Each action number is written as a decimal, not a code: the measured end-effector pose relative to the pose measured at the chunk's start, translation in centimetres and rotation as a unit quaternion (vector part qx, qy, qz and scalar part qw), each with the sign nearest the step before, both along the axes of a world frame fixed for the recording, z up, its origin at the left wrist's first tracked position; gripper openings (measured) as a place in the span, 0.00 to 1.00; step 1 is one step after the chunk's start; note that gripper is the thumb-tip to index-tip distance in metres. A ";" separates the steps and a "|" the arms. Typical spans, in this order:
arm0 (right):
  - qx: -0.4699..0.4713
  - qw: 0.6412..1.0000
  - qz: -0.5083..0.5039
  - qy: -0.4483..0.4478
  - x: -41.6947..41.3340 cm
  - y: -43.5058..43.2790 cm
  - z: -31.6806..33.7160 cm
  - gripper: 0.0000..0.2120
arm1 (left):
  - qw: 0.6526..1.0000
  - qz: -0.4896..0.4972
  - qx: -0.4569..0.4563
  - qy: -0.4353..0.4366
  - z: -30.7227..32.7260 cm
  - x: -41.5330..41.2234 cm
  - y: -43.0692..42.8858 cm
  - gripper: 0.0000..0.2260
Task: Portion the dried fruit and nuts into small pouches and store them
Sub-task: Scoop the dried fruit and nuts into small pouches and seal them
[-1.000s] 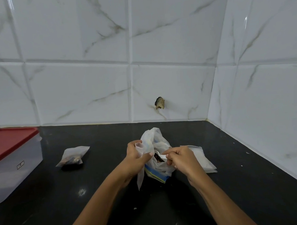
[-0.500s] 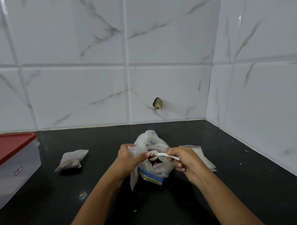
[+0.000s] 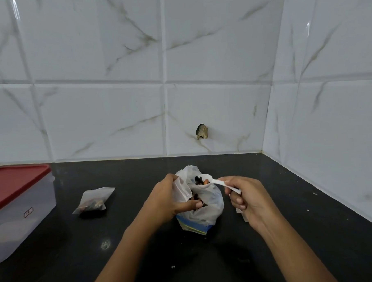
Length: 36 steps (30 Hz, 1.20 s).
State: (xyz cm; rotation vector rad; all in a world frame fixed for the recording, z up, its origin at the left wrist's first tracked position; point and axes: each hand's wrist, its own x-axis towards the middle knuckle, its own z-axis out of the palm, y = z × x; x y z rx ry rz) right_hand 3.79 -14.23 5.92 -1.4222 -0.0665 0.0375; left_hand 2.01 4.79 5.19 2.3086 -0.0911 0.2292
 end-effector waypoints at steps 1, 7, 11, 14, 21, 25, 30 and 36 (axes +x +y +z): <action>0.005 1.000 0.002 -0.012 -0.2 0.1 0.2 0.11 | 1.000 -0.001 -0.004 -0.001 0.0 0.0 0.0 0.36; -0.060 0.994 0.044 -0.076 -1.4 1.3 0.4 0.11 | 1.000 -0.014 -0.020 -0.010 0.0 0.1 0.2 0.30; -0.236 0.932 0.050 -0.271 -1.8 2.1 0.1 0.11 | 0.997 -0.023 -0.059 -0.055 -0.1 -0.2 0.2 0.25; -0.342 0.821 0.017 -0.456 -1.8 2.5 -0.5 0.12 | 0.988 -0.027 -0.134 -0.072 0.0 -0.4 0.5 0.19; -0.430 0.688 -0.089 -0.577 -1.5 2.2 -0.5 0.17 | 0.982 -0.020 -0.178 -0.059 0.3 -0.6 0.5 0.24; -0.396 0.716 -0.091 -0.567 -1.4 2.2 -0.5 0.17 | 0.983 -0.013 -0.176 -0.052 0.5 -0.7 0.4 0.22; -0.262 0.869 -0.127 -0.401 -1.2 1.8 -0.4 0.11 | 0.980 0.014 -0.194 -0.047 0.4 -0.3 0.5 0.22; -0.471 0.827 -0.063 -0.301 -0.5 2.8 -1.7 0.12 | 0.966 0.104 -0.236 0.012 -1.3 0.9 1.2 0.22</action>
